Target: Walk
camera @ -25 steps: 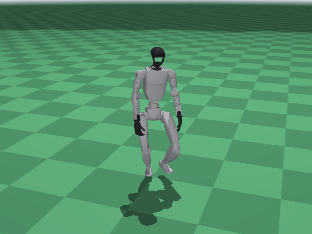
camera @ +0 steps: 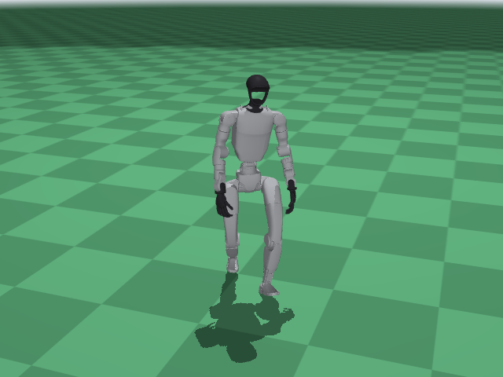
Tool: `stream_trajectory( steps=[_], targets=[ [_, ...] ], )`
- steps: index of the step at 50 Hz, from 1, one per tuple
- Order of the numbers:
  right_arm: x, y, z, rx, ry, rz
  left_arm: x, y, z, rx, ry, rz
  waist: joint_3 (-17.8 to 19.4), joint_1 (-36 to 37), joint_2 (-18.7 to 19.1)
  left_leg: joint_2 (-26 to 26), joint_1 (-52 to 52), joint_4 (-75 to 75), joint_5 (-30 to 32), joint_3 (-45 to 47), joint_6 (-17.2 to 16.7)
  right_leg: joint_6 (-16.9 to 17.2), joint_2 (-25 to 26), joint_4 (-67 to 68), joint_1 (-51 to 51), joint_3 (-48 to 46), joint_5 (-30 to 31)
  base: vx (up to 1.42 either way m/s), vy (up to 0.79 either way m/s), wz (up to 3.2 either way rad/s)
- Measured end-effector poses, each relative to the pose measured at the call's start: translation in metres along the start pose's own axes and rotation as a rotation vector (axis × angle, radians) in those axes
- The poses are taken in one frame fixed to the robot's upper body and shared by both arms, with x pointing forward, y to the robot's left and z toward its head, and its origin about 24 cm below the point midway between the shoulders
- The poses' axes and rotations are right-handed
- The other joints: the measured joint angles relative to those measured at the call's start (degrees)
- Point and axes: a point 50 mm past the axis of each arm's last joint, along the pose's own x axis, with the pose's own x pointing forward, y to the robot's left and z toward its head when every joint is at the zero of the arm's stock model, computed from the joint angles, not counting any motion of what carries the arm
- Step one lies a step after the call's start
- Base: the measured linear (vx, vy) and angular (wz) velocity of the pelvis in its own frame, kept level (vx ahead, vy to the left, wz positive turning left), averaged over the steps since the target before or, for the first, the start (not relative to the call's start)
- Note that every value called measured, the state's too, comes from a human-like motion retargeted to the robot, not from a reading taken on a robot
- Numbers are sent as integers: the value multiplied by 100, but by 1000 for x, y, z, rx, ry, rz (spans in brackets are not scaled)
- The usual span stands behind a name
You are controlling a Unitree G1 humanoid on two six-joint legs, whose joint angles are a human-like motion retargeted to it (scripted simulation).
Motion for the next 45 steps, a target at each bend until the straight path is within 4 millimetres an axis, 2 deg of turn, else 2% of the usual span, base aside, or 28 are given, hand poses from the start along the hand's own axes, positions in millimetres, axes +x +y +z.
stream_trajectory(
  steps=[5,7,10,12,14,15,17,20,22,25,27,32,37,45],
  targets=[
    [0,3,-3,8,7,0,0,0,2,-14,-16,8,-90,3,-355,-493,191,205,-60,124,232,323,-615,754,34,73,149,37,8,4],
    [0,2,-2,7,1,0,0,3,6,-15,-32,15,-90,-23,-669,-968,567,-302,45,228,380,536,-1081,1156,20,182,364,38,11,20],
    [0,1,-1,4,-6,1,0,3,10,-9,-56,21,-112,-59,-905,-1449,973,-758,92,234,559,857,-1531,1780,-77,368,1100,36,14,20],
    [-1,0,1,3,-14,-2,0,2,14,-2,-75,25,-99,-96,-1033,-1728,1208,-958,83,217,680,1106,-1832,2323,-189,478,1914,34,14,22],
    [-1,-2,3,3,-26,-7,-1,1,17,8,-94,29,-76,-141,-1115,-1939,1421,-1077,33,179,789,1198,-2121,2894,-362,568,2494,34,14,16],
    [0,-4,7,3,-38,-12,-1,3,20,12,-107,35,-49,-154,-1137,-2053,1638,-1351,90,129,844,1224,-2239,3157,-497,658,2749,34,13,12],
    [-1,-4,8,4,-47,-19,-1,1,20,24,-115,36,-17,-240,-1211,-2232,1784,-1262,-36,89,913,1154,-2519,3671,-679,710,2839,34,10,19],
    [0,-10,17,0,-78,-39,-1,5,27,38,-134,50,69,-329,-1080,-2293,2282,-1638,-62,-114,962,924,-2606,4158,-1100,810,2670,34,9,1],
    [-1,-10,17,2,-84,-45,-1,2,25,46,-128,48,117,-432,-1082,-2387,2459,-1562,-188,-179,973,760,-2741,4354,-1318,812,2275,34,5,7],
    [-1,-11,19,2,-95,-54,-1,0,24,48,-121,43,196,-569,-971,-2392,2789,-1582,-359,-318,965,538,-2732,4351,-1692,768,1729,33,3,7],
    [-1,-13,23,-3,-106,-59,0,0,26,47,-118,39,236,-646,-763,-2238,3047,-1701,-485,-438,943,418,-2507,4108,-1945,649,1456,33,3,3],
    [-2,-10,16,2,-94,-54,1,-9,22,49,-96,-3,341,-835,-560,-2089,3408,-1553,-894,-611,919,348,-2233,3223,-2454,380,998,31,2,10],
    [-3,-7,6,8,-62,-48,2,-18,16,55,-72,-53,340,-936,-275,-1799,3656,-1516,-1218,-741,890,518,-1733,1817,-2799,33,1038,27,0,8],
    [-5,-4,-11,30,-9,-42,2,-26,6,84,-30,-101,55,-888,-120,-1584,3793,-1648,-1343,-753,859,866,-1191,-536,-3095,-455,1392,23,-5,-3]
  ],
)
